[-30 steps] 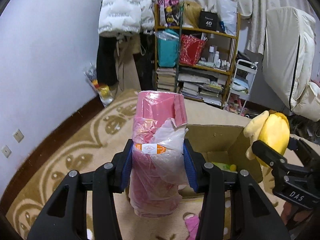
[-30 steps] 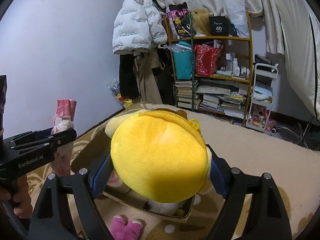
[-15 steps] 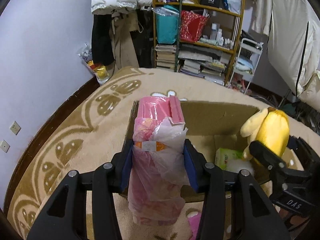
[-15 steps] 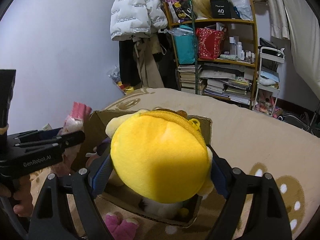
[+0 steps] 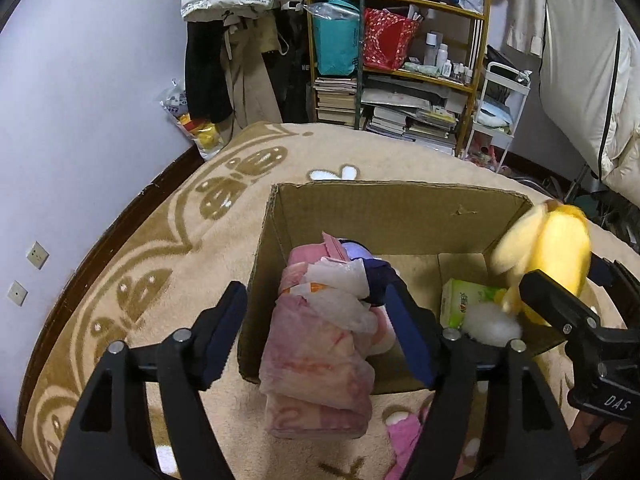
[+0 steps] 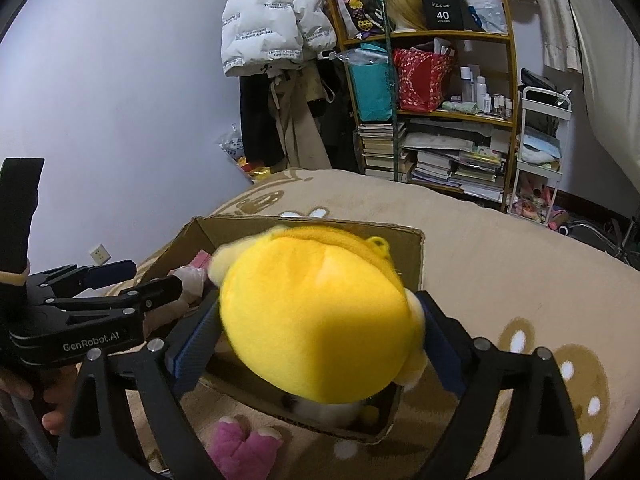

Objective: Organize soft objects
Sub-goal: 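Carry the pink tissue pack and yellow plush over the box, release both inside, then move both tools back toward the pink bear and black tissue pack, then grasp the black Face tissue pack with the left tool while the right tool grasps the pink bear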

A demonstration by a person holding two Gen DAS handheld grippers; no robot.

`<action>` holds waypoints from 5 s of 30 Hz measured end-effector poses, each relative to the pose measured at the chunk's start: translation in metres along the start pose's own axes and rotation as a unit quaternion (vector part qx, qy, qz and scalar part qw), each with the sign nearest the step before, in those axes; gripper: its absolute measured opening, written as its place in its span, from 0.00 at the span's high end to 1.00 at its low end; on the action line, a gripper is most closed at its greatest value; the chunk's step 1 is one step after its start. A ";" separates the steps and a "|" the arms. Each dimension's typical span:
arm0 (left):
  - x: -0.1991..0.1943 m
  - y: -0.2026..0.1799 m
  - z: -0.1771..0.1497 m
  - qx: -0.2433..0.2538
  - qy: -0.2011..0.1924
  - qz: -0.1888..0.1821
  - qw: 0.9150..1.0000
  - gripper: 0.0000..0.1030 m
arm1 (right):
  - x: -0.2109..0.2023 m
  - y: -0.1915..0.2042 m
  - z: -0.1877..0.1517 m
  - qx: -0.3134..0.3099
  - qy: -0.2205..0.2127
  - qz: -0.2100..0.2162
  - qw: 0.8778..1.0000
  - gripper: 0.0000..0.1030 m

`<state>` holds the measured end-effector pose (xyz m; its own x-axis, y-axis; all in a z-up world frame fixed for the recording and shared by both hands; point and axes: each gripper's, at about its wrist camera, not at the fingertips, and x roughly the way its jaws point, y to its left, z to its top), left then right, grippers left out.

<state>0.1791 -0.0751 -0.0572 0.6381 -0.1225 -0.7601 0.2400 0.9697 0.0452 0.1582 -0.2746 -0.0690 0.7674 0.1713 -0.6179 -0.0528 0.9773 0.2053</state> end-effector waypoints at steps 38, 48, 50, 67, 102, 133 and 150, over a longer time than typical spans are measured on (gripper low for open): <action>-0.103 0.010 -0.065 0.010 0.037 0.026 0.999 0.06 | -0.091 0.032 -0.027 0.022 0.010 0.007 1.000 0.00; -0.118 0.006 -0.093 0.048 0.062 0.044 0.996 0.06 | -0.105 0.039 -0.054 0.035 0.041 0.013 0.998 0.00; -0.117 0.006 -0.099 0.057 0.067 0.050 0.995 0.06 | -0.105 0.038 -0.057 0.038 0.047 0.014 0.998 0.00; -0.068 -0.013 -0.126 0.113 0.162 0.034 0.980 0.06 | -0.053 0.032 -0.090 0.051 0.135 0.012 0.989 0.00; 0.007 -0.063 -0.180 0.208 0.298 -0.007 0.931 0.06 | 0.038 0.031 -0.136 0.076 0.271 0.057 0.958 0.00; -0.004 -0.016 -0.156 0.143 0.262 0.005 0.955 0.39 | 0.015 0.048 -0.126 0.049 0.221 0.076 0.971 0.54; -0.090 0.003 -0.106 0.076 0.056 0.036 0.995 0.39 | -0.062 0.034 -0.093 0.049 0.118 0.027 0.991 0.54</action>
<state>0.0451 -0.0387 -0.0570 0.5742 -0.0219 -0.8184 0.3100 0.9310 0.1926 0.0496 -0.2404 -0.0947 0.5943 0.2586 -0.7615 -0.0179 0.9509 0.3090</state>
